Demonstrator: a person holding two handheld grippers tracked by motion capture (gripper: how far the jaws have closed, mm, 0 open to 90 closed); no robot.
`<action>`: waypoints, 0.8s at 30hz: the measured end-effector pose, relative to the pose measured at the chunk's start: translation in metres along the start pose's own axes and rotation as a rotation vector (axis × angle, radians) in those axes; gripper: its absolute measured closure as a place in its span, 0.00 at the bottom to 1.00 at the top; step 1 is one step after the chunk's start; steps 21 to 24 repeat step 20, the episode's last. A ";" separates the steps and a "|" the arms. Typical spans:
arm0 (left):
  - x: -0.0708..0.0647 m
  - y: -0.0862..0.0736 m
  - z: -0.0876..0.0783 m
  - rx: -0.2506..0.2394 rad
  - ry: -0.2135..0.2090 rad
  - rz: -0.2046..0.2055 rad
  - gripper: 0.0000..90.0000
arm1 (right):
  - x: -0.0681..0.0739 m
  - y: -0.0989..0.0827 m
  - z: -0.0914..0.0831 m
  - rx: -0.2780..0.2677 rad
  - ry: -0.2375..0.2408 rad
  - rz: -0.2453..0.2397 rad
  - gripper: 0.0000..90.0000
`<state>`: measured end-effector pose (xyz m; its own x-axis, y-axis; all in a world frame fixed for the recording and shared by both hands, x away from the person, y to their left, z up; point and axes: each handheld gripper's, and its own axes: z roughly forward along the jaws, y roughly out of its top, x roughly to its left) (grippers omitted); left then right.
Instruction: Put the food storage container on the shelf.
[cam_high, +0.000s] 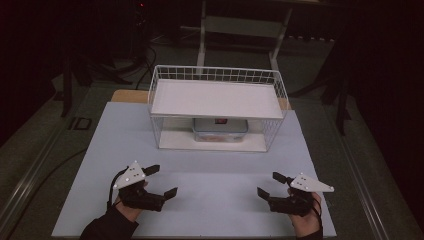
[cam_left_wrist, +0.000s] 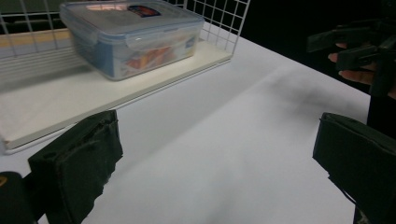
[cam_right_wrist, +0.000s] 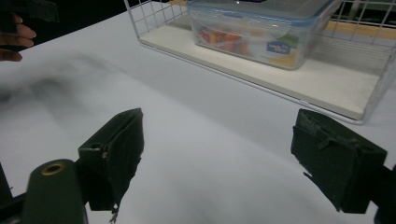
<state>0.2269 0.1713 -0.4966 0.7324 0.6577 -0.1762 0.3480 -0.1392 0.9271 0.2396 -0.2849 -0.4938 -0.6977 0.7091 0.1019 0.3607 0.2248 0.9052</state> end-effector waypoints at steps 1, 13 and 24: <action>0.000 0.000 -0.001 0.000 0.001 -0.001 0.01 | -0.001 -0.001 -0.003 -0.001 -0.003 0.003 0.18; 0.000 -0.005 -0.002 0.005 0.006 -0.002 0.01 | -0.012 -0.005 -0.015 -0.002 0.000 0.007 0.18; 0.004 -0.006 -0.001 0.004 0.006 -0.022 0.01 | -0.013 -0.006 -0.012 0.011 0.013 0.009 0.18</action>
